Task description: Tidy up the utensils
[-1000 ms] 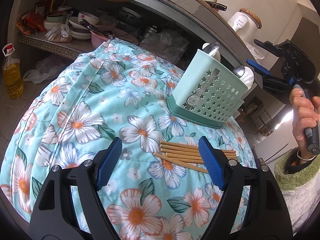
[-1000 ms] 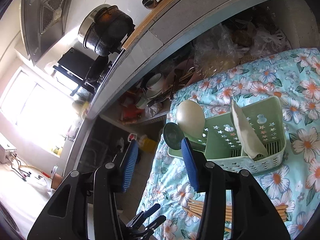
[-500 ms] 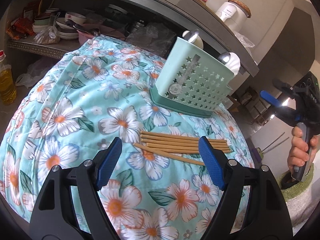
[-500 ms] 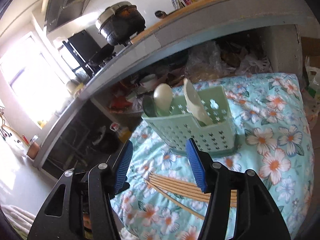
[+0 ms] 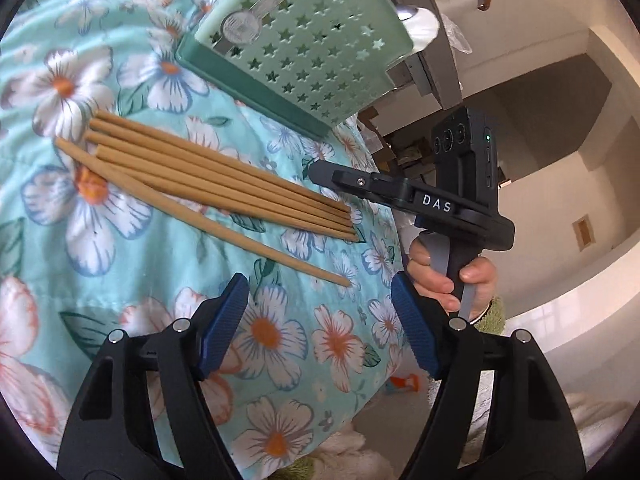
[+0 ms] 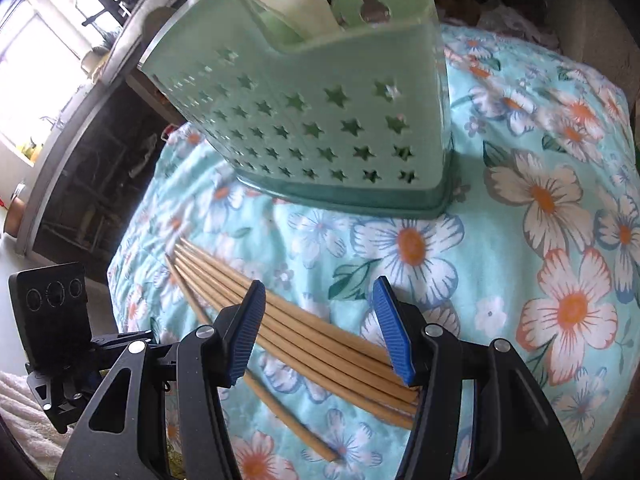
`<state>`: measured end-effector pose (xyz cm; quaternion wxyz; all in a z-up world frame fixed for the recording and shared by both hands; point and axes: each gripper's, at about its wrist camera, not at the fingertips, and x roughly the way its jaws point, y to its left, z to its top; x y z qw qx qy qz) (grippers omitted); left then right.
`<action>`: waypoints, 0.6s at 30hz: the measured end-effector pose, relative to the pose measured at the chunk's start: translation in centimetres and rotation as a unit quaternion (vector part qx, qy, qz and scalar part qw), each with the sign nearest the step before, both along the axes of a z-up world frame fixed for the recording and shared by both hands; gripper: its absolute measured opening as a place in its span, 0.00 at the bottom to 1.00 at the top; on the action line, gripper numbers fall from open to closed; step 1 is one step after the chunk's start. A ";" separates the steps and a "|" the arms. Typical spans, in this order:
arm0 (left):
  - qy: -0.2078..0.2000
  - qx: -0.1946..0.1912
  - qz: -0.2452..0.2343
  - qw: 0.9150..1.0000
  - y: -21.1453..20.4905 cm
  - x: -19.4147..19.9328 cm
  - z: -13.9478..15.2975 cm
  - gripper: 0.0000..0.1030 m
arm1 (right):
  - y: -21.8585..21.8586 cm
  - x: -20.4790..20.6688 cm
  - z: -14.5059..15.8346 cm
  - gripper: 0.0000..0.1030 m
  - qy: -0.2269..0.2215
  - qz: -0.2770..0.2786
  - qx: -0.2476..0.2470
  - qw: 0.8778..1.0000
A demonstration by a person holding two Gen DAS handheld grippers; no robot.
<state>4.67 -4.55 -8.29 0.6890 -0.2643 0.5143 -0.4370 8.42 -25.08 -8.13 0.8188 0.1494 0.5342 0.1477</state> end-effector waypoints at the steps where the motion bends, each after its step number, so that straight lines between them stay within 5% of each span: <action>1: 0.017 -0.001 0.004 1.000 -0.3 0.3 -0.6 0.65 | -0.1 -0.2 -0.3 0.53 0.004 0.004 0.004 1.000; 5: 0.044 -0.011 0.027 0.999 -0.8 1.3 -1.5 0.56 | -0.3 -1.9 -0.7 0.53 0.030 0.021 0.033 0.999; 12: 0.075 0.010 0.061 0.995 -1.2 2.8 -3.0 0.16 | 0.0 -4.8 -1.4 0.28 0.061 0.008 0.067 0.996; 18: 0.059 0.056 0.041 0.996 -0.8 2.1 -2.2 0.12 | 0.8 -7.0 -2.1 0.17 0.072 -0.008 0.126 0.989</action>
